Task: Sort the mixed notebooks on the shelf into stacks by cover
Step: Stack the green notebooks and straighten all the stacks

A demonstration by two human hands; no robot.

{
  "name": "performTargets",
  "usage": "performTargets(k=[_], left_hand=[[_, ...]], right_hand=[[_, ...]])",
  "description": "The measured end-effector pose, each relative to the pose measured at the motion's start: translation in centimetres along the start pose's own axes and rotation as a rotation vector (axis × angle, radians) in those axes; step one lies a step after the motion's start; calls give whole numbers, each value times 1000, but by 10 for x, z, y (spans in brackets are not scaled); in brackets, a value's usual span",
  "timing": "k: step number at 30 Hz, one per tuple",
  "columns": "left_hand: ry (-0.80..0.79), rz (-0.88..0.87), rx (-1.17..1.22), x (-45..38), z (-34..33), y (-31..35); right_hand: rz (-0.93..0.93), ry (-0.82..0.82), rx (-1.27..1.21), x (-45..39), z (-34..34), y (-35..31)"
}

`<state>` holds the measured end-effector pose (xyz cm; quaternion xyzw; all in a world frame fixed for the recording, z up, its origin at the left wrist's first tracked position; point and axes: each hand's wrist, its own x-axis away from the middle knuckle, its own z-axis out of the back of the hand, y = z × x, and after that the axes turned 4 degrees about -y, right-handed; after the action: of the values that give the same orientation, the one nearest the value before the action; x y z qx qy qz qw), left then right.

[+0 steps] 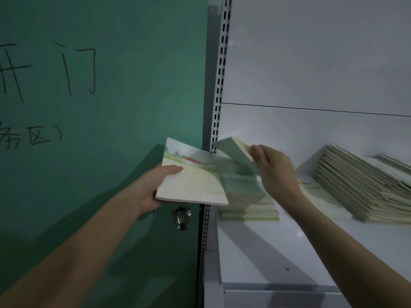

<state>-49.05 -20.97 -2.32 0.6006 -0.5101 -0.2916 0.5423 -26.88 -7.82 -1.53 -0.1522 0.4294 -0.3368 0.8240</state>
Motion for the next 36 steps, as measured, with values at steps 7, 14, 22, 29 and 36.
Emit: performTargets(k=[7,14,22,29,36], left_hand=[[-155,82,97,-6,-25,-12],[8,-51,57,8,30,-18],[107,-117,107,13,42,-20],[68,-93,135,14,34,-13],[-110,-22,93,6,-11,-7]], right_hand=[[413,-408,215,33,-32,-38],[46,-486,175,15,-7,-5],[88,-628,473,26,-21,3],[-29,-217,-24,22,-3,-15],[316,-428,147,58,-23,-62]])
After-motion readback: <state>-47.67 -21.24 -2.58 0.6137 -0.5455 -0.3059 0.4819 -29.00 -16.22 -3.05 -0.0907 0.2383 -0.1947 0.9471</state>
